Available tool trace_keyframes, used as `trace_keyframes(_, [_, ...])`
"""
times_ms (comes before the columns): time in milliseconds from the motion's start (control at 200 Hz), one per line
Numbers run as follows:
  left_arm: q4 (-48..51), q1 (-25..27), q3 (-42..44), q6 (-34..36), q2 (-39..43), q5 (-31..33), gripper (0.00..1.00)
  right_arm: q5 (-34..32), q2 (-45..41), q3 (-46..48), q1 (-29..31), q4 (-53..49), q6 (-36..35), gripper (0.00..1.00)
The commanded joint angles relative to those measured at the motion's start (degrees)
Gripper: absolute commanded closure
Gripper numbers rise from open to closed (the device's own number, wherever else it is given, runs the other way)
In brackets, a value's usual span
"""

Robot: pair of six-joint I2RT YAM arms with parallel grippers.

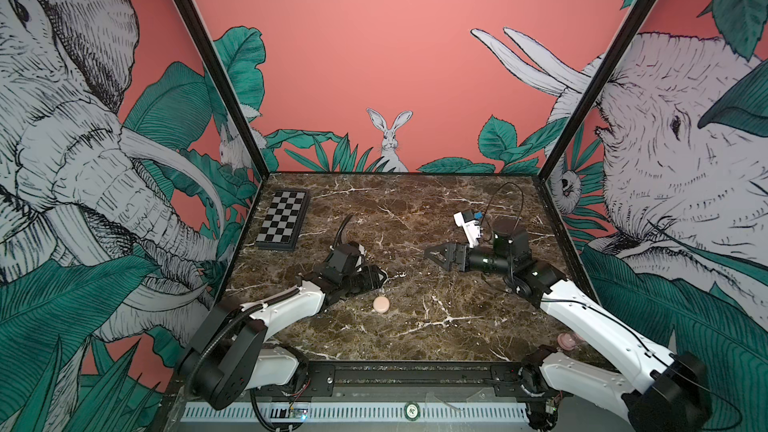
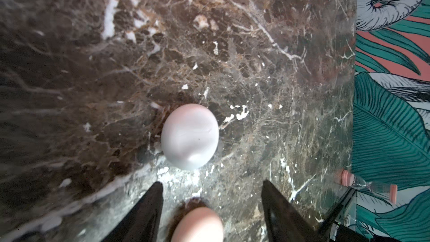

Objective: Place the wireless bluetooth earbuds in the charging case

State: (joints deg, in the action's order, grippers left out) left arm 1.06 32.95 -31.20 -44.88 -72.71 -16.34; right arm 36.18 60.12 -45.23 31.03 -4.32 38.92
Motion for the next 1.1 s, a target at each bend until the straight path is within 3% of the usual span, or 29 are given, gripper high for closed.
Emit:
trace_keyframes(0, [15.22, -0.28, -7.15, 6.17, 7.09, 2.04, 0.20, -0.56, -1.91, -2.53, 0.31, -1.87, -2.27, 0.02])
trace_keyframes(65, [21.11, -0.27, -10.66, 9.23, 10.42, 4.45, 0.15, -2.01, -2.59, -3.56, 0.26, -4.03, -3.51, 0.02])
trace_keyframes(85, [22.70, -0.29, -11.67, 10.19, 11.55, 5.41, 0.04, -2.74, -2.90, -3.89, 0.29, -4.96, -3.99, 0.02])
trace_keyframes(100, [23.88, -0.28, -12.41, 10.84, 12.32, 6.19, 0.01, -3.40, -3.09, -4.15, 0.27, -5.71, -4.45, 0.02])
trace_keyframes(280, [32.15, -0.26, -18.35, 17.29, 19.72, 12.85, 0.01, -10.66, -7.48, -8.51, 0.18, -14.17, -8.00, 0.02])
trace_keyframes(390, [35.22, -0.39, -19.67, 20.90, 23.33, 21.24, 0.01, -17.69, -11.23, -10.22, 0.10, -18.02, -10.69, 0.02])
trace_keyframes(610, [26.56, -0.32, -12.66, 28.97, 33.90, 40.02, 0.01, -41.10, -16.23, -5.64, 0.10, -20.66, -20.75, 0.02])
trace_keyframes(800, [17.32, -0.40, -6.75, 37.37, 35.04, 57.99, 0.01, -59.66, -18.78, 2.52, 0.00, -10.88, -28.50, 0.02])
trace_keyframes(965, [6.20, -1.17, -1.21, 44.41, 30.82, 61.31, 0.01, -67.96, -17.22, 6.94, -1.04, -2.81, -33.80, 0.02])
trace_keyframes(1095, [5.03, -9.98, -0.74, 42.45, 26.88, 51.89, 0.01, -71.85, -12.53, 8.01, -3.87, 0.14, -34.52, 0.02])
